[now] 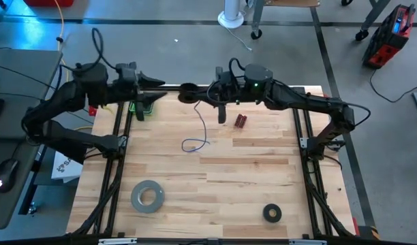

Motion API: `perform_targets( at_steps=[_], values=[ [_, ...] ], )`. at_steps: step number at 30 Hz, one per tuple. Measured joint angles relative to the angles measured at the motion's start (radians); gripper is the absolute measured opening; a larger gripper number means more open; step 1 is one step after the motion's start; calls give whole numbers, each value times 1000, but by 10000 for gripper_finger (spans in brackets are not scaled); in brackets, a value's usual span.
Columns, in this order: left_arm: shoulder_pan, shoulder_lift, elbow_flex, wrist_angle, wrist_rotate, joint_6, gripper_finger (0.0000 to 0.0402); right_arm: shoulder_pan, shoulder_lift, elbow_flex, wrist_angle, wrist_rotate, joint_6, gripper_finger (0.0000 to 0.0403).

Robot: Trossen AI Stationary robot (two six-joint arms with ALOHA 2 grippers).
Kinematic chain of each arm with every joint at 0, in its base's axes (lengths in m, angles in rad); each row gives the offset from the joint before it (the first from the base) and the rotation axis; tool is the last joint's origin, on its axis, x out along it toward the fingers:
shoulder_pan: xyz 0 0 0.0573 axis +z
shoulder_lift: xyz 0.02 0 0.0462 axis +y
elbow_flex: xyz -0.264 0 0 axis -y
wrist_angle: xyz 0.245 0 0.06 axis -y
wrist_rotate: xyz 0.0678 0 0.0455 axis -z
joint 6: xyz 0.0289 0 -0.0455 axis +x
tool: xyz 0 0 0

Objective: Coil cords
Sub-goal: Coil the blue wire onto the spool

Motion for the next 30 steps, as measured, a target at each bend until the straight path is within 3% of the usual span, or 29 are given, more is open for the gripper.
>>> perform_targets(
  at_steps=[7, 18, 24, 30],
  values=[
    [-17, 53, -3, 46, 31, -1, 215, 2, 11, 0, 32, -6, 19, 0],
    [-18, 97, -2, 78, 105, 5, 204, 2, 11, 0, 59, 7, 19, 0],
    [-17, 99, -2, 100, 105, 18, 158, 2, 11, 0, 59, 7, 19, 0],
    [-17, 99, -2, 93, 103, 26, 56, 3, 11, 0, 56, 4, 12, 0]
  ],
)
